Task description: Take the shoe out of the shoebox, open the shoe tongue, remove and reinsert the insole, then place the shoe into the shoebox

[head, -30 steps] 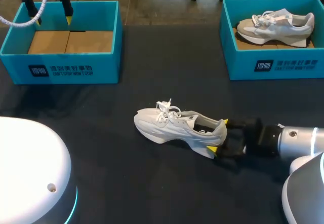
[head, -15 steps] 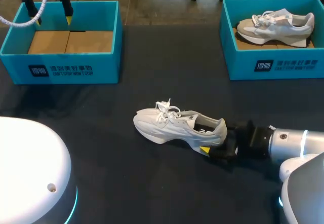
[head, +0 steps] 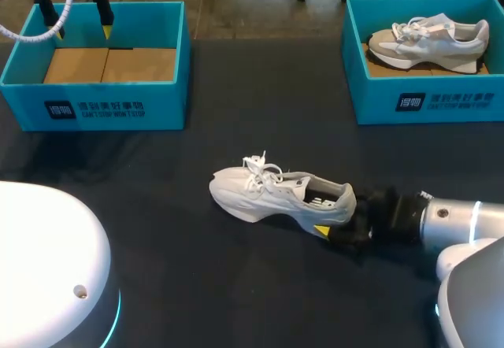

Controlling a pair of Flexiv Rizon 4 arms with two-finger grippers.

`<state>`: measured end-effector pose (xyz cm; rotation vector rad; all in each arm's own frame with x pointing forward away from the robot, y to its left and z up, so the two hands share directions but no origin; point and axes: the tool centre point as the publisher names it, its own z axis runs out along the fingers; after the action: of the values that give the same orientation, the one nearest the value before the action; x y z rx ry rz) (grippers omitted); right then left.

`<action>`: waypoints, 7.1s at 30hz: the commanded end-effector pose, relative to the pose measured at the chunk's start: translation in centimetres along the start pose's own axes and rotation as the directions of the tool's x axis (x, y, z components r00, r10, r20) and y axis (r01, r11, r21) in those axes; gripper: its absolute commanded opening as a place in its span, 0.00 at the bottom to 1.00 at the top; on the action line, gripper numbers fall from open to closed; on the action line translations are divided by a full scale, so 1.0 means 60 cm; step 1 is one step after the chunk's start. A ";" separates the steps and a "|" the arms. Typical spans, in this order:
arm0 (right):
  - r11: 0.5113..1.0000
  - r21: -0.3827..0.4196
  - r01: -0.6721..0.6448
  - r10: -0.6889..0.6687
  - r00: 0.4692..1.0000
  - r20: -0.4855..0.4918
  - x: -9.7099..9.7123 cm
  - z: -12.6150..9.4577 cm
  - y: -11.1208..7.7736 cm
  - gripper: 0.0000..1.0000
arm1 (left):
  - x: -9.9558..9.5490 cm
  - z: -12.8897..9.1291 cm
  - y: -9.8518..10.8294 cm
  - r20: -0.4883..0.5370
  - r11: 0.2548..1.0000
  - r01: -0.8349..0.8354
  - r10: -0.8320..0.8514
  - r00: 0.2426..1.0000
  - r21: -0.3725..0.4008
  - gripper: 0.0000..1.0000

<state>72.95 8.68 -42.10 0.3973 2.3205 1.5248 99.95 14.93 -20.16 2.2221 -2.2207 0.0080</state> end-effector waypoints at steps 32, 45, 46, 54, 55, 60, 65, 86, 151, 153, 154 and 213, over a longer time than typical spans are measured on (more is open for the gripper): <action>0.995 -0.014 0.099 -0.096 0.908 -0.408 -0.056 -0.011 -0.001 0.00 | 0.000 -0.001 0.000 0.002 1.000 0.000 0.000 1.000 -0.002 1.00; 0.995 0.015 0.095 -0.086 0.950 -0.299 -0.029 -0.007 0.009 0.00 | 0.000 -0.001 0.000 0.002 1.000 0.000 0.000 1.000 -0.002 1.00; 0.996 0.017 0.090 -0.081 0.954 -0.289 -0.028 -0.008 0.009 0.00 | 0.000 -0.001 0.000 0.002 1.000 0.000 0.000 1.000 -0.002 1.00; 0.996 0.011 0.083 -0.077 0.965 -0.250 -0.024 0.002 -0.001 0.00 | 0.000 -0.001 0.000 0.002 1.000 0.000 0.000 1.000 -0.002 1.00; 0.996 0.029 0.080 -0.070 0.966 -0.248 -0.024 0.002 -0.002 0.00 | 0.000 -0.001 0.000 0.002 1.000 0.000 0.000 1.000 -0.002 1.00; 0.996 0.039 0.082 -0.069 0.965 -0.253 -0.031 0.003 -0.007 0.00 | 0.000 -0.001 0.000 0.002 1.000 0.000 0.000 1.000 -0.002 1.00; 0.996 0.039 0.082 -0.069 0.965 -0.253 -0.031 0.003 -0.007 0.00 | 0.000 -0.001 0.000 0.002 1.000 0.000 0.000 1.000 -0.002 1.00; 0.996 0.039 0.082 -0.069 0.965 -0.253 -0.031 0.003 -0.007 0.00 | 0.011 -0.003 0.016 0.004 0.999 0.043 -0.043 0.999 0.000 1.00; 0.996 0.039 0.082 -0.069 0.965 -0.253 -0.031 0.003 -0.007 0.00 | 0.521 0.082 0.367 -0.034 0.986 0.166 -0.166 0.985 -0.003 1.00; 0.996 0.039 0.082 -0.069 0.965 -0.253 -0.031 0.003 -0.007 0.00 | 0.532 0.083 0.374 -0.032 0.988 0.157 -0.157 0.987 -0.003 1.00; 0.996 0.039 0.082 -0.069 0.965 -0.253 -0.031 0.003 -0.007 0.00 | 0.538 0.084 0.377 -0.032 0.989 0.148 -0.147 0.989 0.000 1.00; 0.996 0.039 0.082 -0.069 0.965 -0.253 -0.031 0.003 -0.007 0.00 | 0.662 0.156 0.441 -0.019 1.000 -0.008 0.007 1.000 -0.022 1.00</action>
<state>74.49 7.64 -42.12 0.1282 2.5301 1.5728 72.64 -24.25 -28.21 2.2164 -2.2226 0.0244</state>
